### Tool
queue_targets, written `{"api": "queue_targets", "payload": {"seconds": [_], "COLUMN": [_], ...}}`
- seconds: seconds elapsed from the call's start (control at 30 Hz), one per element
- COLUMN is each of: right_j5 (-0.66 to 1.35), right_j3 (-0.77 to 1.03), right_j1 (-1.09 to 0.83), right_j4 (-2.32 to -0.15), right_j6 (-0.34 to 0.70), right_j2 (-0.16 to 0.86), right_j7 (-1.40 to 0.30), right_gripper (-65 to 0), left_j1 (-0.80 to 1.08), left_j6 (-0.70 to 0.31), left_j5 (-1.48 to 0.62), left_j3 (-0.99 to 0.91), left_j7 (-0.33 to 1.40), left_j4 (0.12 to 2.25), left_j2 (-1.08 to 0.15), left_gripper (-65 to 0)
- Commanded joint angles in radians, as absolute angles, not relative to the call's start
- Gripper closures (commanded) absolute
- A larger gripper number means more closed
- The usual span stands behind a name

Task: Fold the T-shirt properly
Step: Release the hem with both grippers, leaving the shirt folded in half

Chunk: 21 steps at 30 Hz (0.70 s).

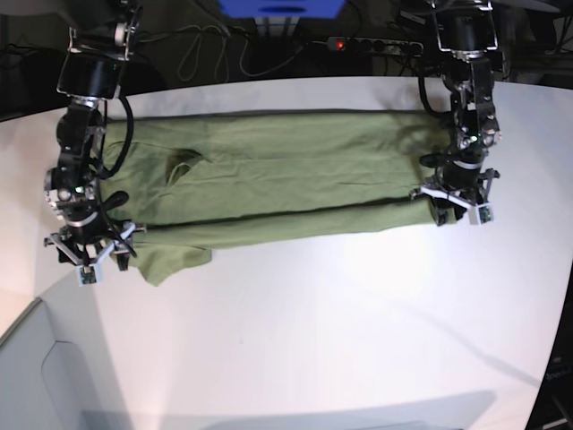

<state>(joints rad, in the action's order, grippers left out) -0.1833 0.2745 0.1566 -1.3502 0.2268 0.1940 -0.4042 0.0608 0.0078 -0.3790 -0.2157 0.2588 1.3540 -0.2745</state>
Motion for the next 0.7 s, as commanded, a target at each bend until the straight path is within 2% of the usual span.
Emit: {"api": "queue_targets", "payload": {"seconds": [0.0, 0.23, 0.67], "right_j5": [-0.180, -0.180, -0.180], "right_j3": [0.277, 0.275, 0.275], "right_j1": [0.177, 0.177, 0.179], "right_j4": [-1.366, -1.366, -1.365], "right_j6": [0.229, 0.229, 0.229], "right_j2": [0.205, 0.205, 0.205], "right_j7": [-0.380, -0.380, -0.380], "right_gripper": [-39.0, -39.0, -39.0], "left_j1": [0.048, 0.077, 0.076], "left_j6": [0.008, 0.008, 0.008], "left_j5": [-0.384, -0.384, -0.384], "left_j3": [-0.222, -0.222, -0.222], "left_j7": [0.237, 0.237, 0.237], "left_j4": [1.374, 1.438, 1.432], "left_j2": [-0.286, -0.286, -0.286], "left_gripper": [-19.1, -19.3, -19.0]}}
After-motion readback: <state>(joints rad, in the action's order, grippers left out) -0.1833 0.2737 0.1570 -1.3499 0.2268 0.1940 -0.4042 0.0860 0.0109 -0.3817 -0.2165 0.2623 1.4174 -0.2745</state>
